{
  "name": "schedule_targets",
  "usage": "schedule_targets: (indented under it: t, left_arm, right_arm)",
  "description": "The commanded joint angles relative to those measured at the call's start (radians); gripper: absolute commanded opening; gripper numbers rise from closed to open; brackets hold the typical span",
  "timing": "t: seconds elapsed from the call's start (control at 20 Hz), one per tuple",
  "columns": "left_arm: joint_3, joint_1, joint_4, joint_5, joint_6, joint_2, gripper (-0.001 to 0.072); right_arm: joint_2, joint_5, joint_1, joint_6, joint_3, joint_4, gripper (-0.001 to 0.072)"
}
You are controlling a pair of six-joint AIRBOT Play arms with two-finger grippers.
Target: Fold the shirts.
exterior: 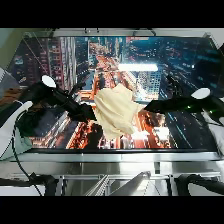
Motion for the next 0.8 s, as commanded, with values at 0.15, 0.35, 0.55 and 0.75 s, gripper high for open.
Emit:
schedule_targets:
  t: [0.15,0.35,0.55,0.75]
  left_arm:
    - [-0.084,-0.021,-0.156,0.148,0.072,-0.076,0.0698]
    - [0.004,-0.093,-0.174,0.154,0.075,-0.171,0.0694]
    - [0.086,-0.140,-0.209,0.087,0.071,-0.225,0.0000]
    - [0.183,-0.125,-0.233,0.072,0.075,-0.135,-0.0001]
  right_arm:
    - [-0.265,0.060,0.082,-0.087,0.151,0.129,0.0447]
    - [-0.303,0.061,0.126,-0.087,0.151,0.134,0.0435]
    - [-0.296,0.105,0.126,-0.126,0.162,0.167,0.0021]
    - [-0.204,0.156,0.098,-0.125,0.196,0.175,0.0020]
